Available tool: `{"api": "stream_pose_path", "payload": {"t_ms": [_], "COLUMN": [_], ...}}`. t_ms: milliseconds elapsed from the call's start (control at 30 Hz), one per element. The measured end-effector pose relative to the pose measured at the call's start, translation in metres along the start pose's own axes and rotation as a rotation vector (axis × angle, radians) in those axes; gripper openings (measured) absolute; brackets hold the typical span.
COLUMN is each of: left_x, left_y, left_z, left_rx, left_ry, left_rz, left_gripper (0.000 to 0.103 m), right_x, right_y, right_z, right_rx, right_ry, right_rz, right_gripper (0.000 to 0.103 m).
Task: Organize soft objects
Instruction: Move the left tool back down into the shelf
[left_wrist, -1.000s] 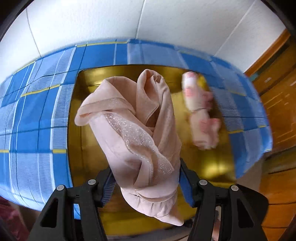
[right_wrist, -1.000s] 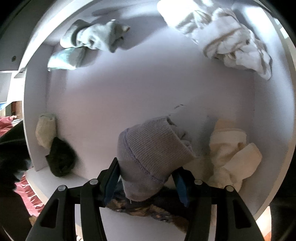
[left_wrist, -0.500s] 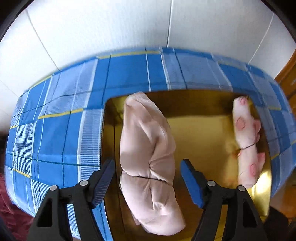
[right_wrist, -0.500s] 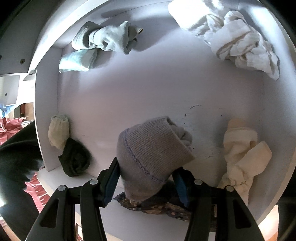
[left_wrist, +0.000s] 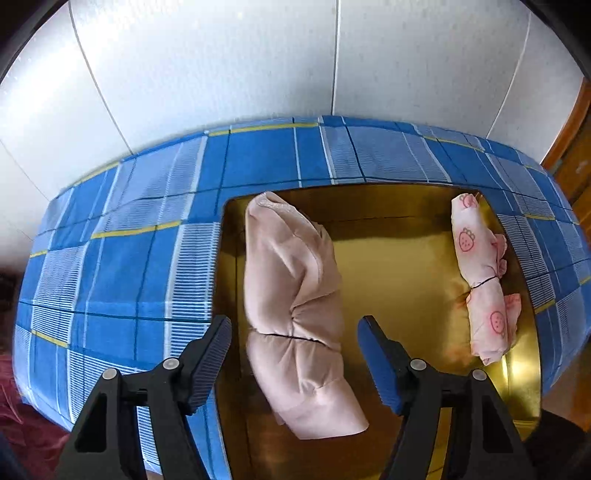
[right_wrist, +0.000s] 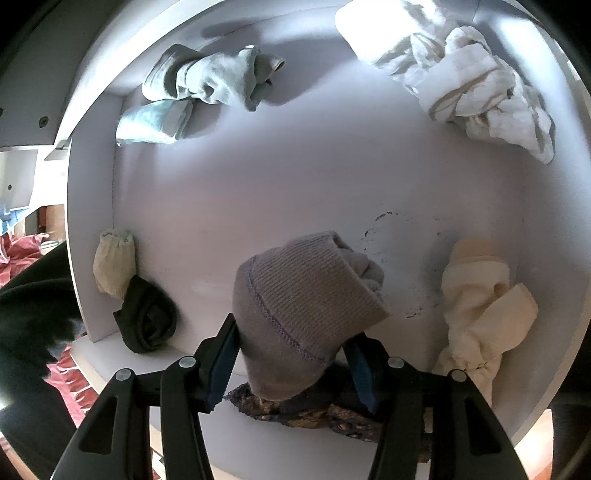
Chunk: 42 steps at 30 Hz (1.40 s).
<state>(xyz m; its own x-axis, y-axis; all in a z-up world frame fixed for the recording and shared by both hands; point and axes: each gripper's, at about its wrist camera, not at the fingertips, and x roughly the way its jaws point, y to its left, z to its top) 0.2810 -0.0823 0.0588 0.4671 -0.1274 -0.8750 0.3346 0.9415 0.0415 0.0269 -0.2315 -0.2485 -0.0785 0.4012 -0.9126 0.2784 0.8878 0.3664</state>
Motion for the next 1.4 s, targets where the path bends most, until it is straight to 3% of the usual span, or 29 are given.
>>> {"api": "stream_pose_path", "payload": {"t_ms": [233, 600, 867, 1167, 1400], "left_x": [-0.025, -0.054, -0.088, -0.071, -0.018], "left_y": [0.007, 0.0, 0.001, -0.011, -0.031], "left_z": [-0.027, -0.089, -0.142, -0.216, -0.262], "left_rx": [0.028, -0.014, -0.087, -0.145, -0.194], "left_ry": [-0.094, -0.157, -0.247, -0.173, -0.005], "left_rz": [0.015, -0.103, -0.184, -0.216, -0.243], "left_gripper": [0.073, 0.081, 0.096, 0.097, 0.097], "right_x": [-0.001, -0.003, -0.003, -0.005, -0.004], "right_y": [-0.001, -0.006, -0.004, -0.001, -0.003], "right_z": [0.0, 0.0, -0.003, -0.004, -0.004], "right_rx": [-0.005, -0.007, -0.009, -0.009, -0.003], "right_ry": [-0.012, -0.014, -0.022, -0.03, -0.026], "right_rz": [-0.02, -0.051, -0.06, -0.067, -0.066], "right_gripper": [0.055, 0.055, 0.055, 0.055, 0.055]}}
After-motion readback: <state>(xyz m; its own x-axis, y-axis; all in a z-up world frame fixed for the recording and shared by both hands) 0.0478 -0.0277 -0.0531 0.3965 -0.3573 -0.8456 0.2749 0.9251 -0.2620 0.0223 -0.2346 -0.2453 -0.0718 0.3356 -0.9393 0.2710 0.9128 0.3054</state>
